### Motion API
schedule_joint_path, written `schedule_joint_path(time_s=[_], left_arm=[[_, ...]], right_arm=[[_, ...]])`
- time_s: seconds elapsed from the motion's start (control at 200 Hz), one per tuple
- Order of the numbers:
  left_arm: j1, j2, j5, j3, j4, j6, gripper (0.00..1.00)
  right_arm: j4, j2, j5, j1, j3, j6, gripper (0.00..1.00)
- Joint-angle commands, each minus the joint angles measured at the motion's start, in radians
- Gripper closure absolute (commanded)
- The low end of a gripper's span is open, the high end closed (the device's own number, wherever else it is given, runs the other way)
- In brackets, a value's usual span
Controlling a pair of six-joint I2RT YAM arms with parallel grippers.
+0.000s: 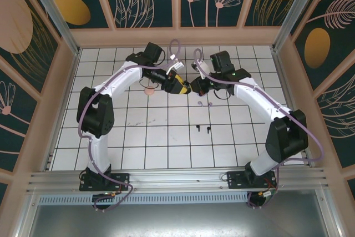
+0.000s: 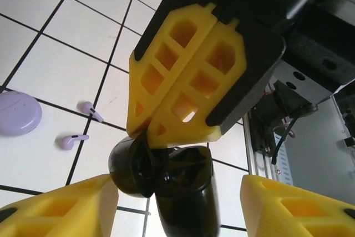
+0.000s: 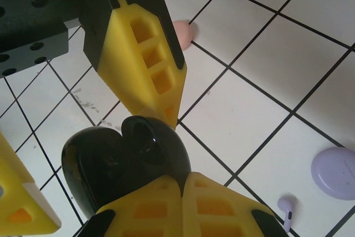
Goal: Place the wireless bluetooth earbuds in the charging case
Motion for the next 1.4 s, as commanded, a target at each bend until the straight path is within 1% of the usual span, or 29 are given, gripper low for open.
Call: schedule_joint_path(time_s=[0.0,0.28,0.42,0.49,0.531,0.586,0.671,0.751,0.791,0.866,0.911,0.941,0.956,1.041,1.136,1.221,1.291,1.386,1.396], left_arm=[[-0.002,0.016,0.053,0.03,-0.052,0.056,0.41],[-0.002,0.022,0.059,0.031,-0.055,0.064,0.48],[-0.002,0.026,0.068,0.034,-0.054,0.065,0.54],[-0.002,0.026,0.076,0.035,-0.052,0.066,0.6],[-0.002,0.024,0.079,0.035,-0.051,0.066,0.61],[-0.002,0.024,0.084,0.036,-0.049,0.066,0.68],[-0.002,0.023,0.092,0.034,-0.045,0.066,0.75],[-0.002,0.016,0.103,0.025,-0.029,0.062,0.86],[-0.003,0.013,0.106,0.017,-0.017,0.053,0.88],[-0.002,0.001,0.107,-0.006,0.022,0.032,0.95],[-0.002,-0.01,0.106,-0.022,0.046,0.018,0.98],[-0.002,-0.018,0.103,-0.036,0.069,0.005,0.99],[-0.002,-0.024,0.101,-0.044,0.084,-0.002,1.0],[-0.001,-0.063,0.076,-0.107,0.203,-0.075,1.0],[0.011,-0.128,0.054,-0.218,0.417,-0.206,1.0],[0.032,-0.194,0.02,-0.327,0.63,-0.326,1.0],[0.047,-0.243,-0.009,-0.397,0.764,-0.4,1.0],[0.05,-0.288,-0.078,-0.471,0.889,-0.453,1.0],[0.05,-0.311,-0.085,-0.479,0.904,-0.458,1.0]], right_arm=[[-0.015,0.011,0.008,0.012,0.047,-0.023,1.0],[-0.017,0.018,0.015,0.023,0.054,-0.021,1.0],[-0.014,0.019,0.022,0.027,0.049,-0.019,1.0],[-0.013,0.019,0.025,0.029,0.051,-0.019,1.0],[-0.014,0.019,0.028,0.029,0.052,-0.019,1.0],[-0.012,0.017,0.032,0.031,0.055,-0.016,1.0],[-0.009,0.014,0.044,0.031,0.059,-0.013,1.0],[-0.005,0.011,0.062,0.031,0.067,-0.005,1.0],[-0.002,0.01,0.074,0.031,0.072,-0.001,1.0],[0.004,0.004,0.108,0.031,0.079,0.008,0.92],[0.006,0.0,0.131,0.031,0.086,0.016,0.8],[0.005,-0.006,0.15,0.029,0.09,0.022,0.72],[0.007,-0.01,0.157,0.029,0.09,0.025,0.69],[0.009,-0.035,0.19,0.021,0.09,0.049,0.58],[0.005,-0.092,0.195,0.001,0.068,0.081,0.52],[0.015,-0.171,0.193,-0.016,0.007,0.115,0.46],[0.018,-0.233,0.207,-0.027,-0.049,0.152,0.45],[0.009,-0.288,0.241,-0.034,-0.113,0.217,0.45],[0.005,-0.291,0.244,-0.034,-0.118,0.224,0.44]])
